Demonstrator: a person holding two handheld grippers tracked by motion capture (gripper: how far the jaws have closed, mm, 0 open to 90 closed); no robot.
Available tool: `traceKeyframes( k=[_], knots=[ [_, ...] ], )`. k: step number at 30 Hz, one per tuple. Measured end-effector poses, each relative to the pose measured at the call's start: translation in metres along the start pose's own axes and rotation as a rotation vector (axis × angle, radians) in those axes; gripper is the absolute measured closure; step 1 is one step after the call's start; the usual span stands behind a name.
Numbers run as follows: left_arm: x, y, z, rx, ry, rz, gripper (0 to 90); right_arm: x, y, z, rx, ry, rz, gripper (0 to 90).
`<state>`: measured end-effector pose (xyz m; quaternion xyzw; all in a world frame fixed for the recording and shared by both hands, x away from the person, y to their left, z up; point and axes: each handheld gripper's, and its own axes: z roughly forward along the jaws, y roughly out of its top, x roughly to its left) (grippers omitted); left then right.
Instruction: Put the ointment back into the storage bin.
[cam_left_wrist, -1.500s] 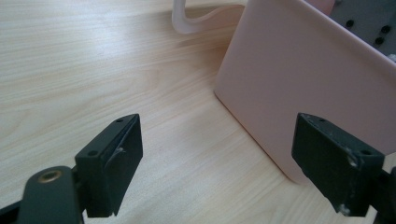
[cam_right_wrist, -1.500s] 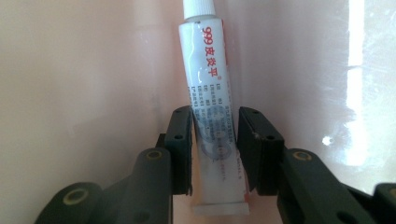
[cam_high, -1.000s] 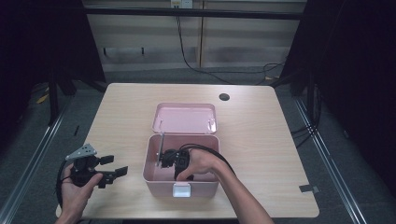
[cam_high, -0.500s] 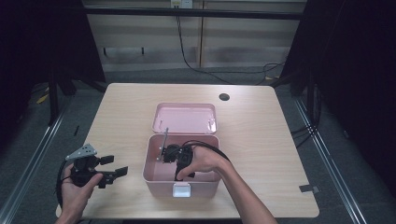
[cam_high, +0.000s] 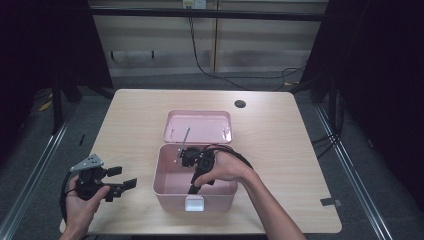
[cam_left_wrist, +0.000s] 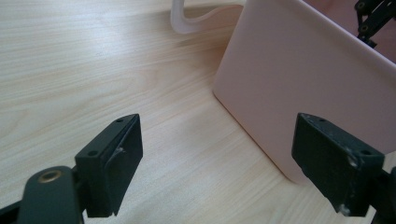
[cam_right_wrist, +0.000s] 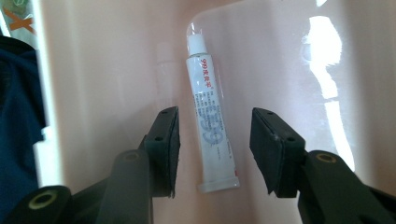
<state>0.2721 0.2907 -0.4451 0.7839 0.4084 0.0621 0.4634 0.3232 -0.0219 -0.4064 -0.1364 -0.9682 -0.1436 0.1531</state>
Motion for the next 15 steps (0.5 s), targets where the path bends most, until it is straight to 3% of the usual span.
traceKeyframes(
  k=[15],
  knots=[
    [0.0, 0.0, 0.0, 0.001, -0.001, 0.002, 16.9, 0.003, -0.013, -0.024, -0.096, -0.046, 0.047, 52.5]
  ],
)
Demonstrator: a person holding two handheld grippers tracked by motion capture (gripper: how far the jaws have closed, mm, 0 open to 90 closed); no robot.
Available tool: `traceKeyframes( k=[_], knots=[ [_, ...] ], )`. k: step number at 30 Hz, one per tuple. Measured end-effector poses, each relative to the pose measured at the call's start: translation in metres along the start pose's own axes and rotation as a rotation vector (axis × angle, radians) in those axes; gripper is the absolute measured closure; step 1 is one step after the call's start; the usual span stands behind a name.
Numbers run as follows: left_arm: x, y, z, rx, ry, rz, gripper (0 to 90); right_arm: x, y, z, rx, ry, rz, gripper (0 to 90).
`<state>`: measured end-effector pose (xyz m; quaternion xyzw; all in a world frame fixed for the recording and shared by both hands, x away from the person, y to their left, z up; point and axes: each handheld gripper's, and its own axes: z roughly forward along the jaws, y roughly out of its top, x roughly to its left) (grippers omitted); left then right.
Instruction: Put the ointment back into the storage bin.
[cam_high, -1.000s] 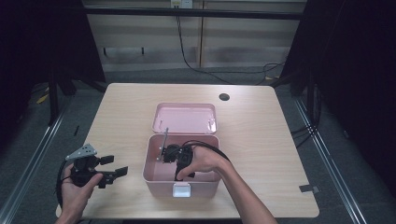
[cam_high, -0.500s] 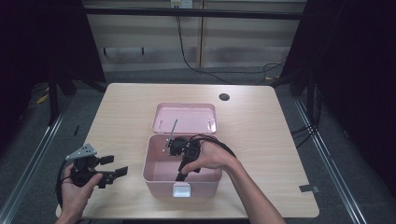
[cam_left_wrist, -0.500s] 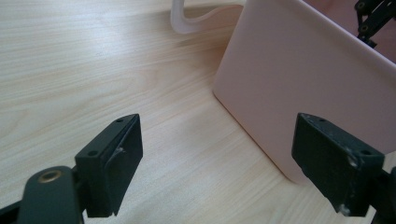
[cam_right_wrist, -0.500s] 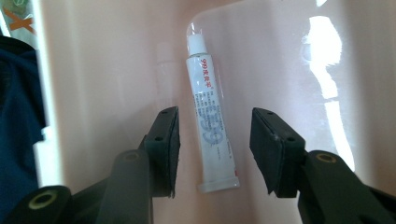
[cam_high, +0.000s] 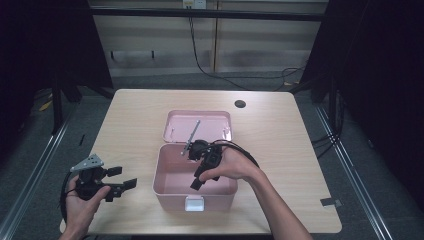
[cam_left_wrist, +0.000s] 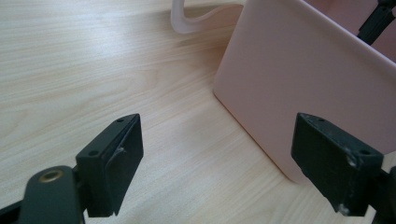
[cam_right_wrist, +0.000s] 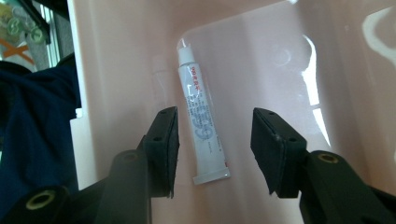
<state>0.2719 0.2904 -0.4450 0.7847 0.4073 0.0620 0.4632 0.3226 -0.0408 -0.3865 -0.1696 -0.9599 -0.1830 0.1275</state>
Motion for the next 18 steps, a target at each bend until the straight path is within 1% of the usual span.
traceKeyframes(
  k=[1, 2, 3, 4, 5, 6, 14, 16, 17, 18],
  knots=[
    [0.0, 0.0, 0.0, 0.0, 0.0, 0.0, 16.9, 0.0, 0.0, 0.0, 0.0, 0.0, 0.0, 52.5],
    [0.0, 0.0, 0.0, 0.0, 0.001, 0.0, 16.9, 0.0, -0.002, -0.003, -0.015, -0.005, 0.004, 52.2],
    [0.0, 0.0, 0.0, 0.0, 0.001, 0.0, 16.9, 0.0, -0.003, -0.006, -0.026, -0.006, 0.016, 52.1],
    [0.0, 0.0, 0.0, 0.0, 0.001, 0.0, 16.9, 0.0, -0.003, -0.008, -0.024, -0.014, 0.025, 52.0],
    [0.0, 0.0, 0.0, 0.0, 0.001, 0.0, 16.9, 0.0, -0.003, -0.008, -0.024, -0.014, 0.025, 52.0],
    [0.0, 0.0, 0.0, 0.0, -0.001, 0.0, 16.9, -0.001, -0.006, -0.012, -0.037, -0.024, 0.012, 51.9],
    [0.0, 0.0, 0.0, 0.003, 0.0, 0.003, 16.9, 0.001, -0.012, -0.025, -0.043, -0.046, 0.039, 51.7],
    [0.0, 0.0, 0.0, 0.002, 0.0, 0.001, 16.9, 0.001, -0.015, -0.029, -0.049, -0.053, 0.021, 51.9],
    [0.0, 0.0, 0.0, 0.002, 0.0, 0.001, 16.9, 0.001, -0.015, -0.029, -0.049, -0.053, 0.021, 51.9],
    [0.0, 0.0, 0.0, 0.002, 0.001, 0.001, 16.9, 0.003, -0.017, -0.033, -0.05, -0.059, 0.033, 51.9]
  ],
)
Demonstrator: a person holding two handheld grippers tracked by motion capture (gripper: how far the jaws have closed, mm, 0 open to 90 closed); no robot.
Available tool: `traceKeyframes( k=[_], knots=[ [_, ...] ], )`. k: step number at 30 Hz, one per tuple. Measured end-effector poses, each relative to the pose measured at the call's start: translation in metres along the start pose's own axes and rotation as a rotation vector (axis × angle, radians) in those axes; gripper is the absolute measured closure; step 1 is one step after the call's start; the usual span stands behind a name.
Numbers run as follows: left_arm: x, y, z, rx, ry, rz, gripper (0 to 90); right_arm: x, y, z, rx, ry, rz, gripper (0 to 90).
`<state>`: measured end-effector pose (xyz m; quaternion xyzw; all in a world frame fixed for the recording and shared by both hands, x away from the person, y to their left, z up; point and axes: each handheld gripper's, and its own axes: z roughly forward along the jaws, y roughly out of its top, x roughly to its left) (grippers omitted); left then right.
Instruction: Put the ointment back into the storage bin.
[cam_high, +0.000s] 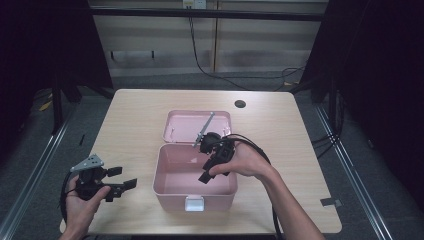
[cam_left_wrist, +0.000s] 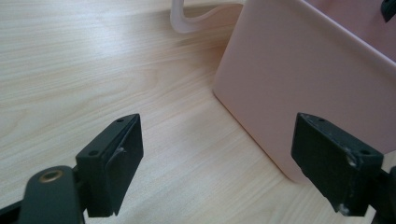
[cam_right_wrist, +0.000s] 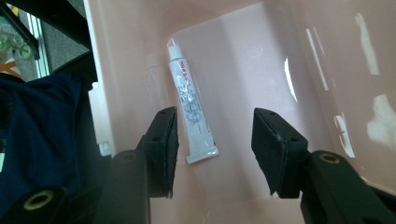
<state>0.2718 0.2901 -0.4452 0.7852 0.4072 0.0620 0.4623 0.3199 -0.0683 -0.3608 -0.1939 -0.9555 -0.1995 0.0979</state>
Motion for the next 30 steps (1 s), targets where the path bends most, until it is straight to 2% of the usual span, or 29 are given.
traceKeyframes(
  k=[3, 11, 12, 17, 21, 22, 30],
  knots=[
    [0.0, 0.0, 0.0, 0.001, 0.0, 0.0, 16.9, 0.0, -0.003, -0.005, -0.005, -0.001, -0.008, 51.9],
    [0.0, 0.0, 0.0, 0.001, 0.002, 0.0, 16.9, 0.004, -0.01, -0.022, 0.027, -0.012, 0.006, 51.6],
    [0.0, 0.0, 0.0, 0.001, 0.002, -0.001, 16.9, 0.006, -0.011, -0.025, 0.051, -0.01, 0.008, 51.4],
    [0.0, 0.0, 0.0, 0.003, 0.001, 0.001, 16.9, 0.008, -0.015, -0.03, 0.078, -0.013, 0.0, 50.9],
    [0.0, 0.0, 0.0, 0.001, 0.001, 0.0, 16.9, 0.01, -0.02, -0.036, 0.072, -0.013, 0.006, 50.8],
    [0.0, 0.0, 0.0, 0.002, 0.0, 0.0, 16.9, 0.009, -0.021, -0.037, 0.077, -0.015, -0.005, 50.5],
    [0.0, 0.0, 0.0, 0.003, 0.003, 0.001, 16.9, 0.012, -0.039, -0.052, 0.077, -0.036, 0.019, 47.6]
  ],
)
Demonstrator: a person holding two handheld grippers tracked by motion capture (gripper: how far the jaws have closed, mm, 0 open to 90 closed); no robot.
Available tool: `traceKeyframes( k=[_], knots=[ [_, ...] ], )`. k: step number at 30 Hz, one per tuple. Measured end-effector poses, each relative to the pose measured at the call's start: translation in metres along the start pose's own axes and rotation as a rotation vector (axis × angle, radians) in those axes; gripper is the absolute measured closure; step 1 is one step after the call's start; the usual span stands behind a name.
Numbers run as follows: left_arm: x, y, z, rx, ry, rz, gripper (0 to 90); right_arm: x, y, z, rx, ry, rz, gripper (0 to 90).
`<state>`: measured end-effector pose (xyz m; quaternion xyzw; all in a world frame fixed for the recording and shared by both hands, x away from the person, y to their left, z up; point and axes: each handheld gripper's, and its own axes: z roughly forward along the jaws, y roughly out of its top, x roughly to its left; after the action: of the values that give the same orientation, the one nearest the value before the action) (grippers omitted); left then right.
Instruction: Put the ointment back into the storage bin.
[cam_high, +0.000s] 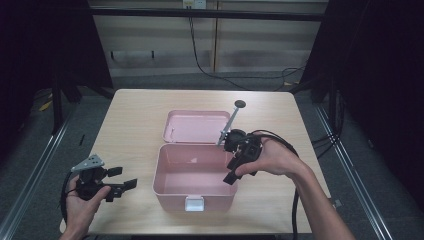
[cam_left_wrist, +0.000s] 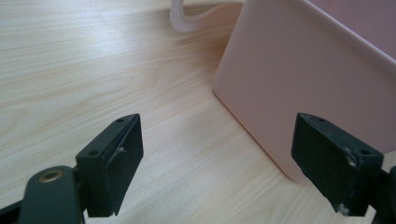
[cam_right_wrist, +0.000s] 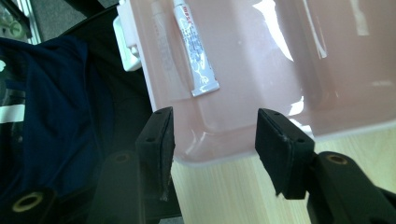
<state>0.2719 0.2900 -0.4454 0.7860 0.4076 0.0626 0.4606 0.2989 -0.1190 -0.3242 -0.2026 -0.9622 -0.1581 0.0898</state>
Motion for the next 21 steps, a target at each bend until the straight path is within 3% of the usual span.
traceKeyframes(
  k=[7, 12, 21],
  knots=[
    [0.0, 0.0, 0.002, 0.008, 0.002, 0.003, 16.9, -0.004, -0.024, -0.006, -0.056, 0.005, 0.041, 45.4],
    [0.0, 0.0, 0.002, 0.007, 0.004, 0.003, 16.9, -0.005, -0.045, -0.016, -0.085, -0.016, 0.079, 44.6],
    [0.0, 0.0, 0.002, 0.009, 0.006, 0.001, 16.9, -0.011, -0.077, -0.009, -0.099, -0.033, 0.136, 44.5]
  ],
)
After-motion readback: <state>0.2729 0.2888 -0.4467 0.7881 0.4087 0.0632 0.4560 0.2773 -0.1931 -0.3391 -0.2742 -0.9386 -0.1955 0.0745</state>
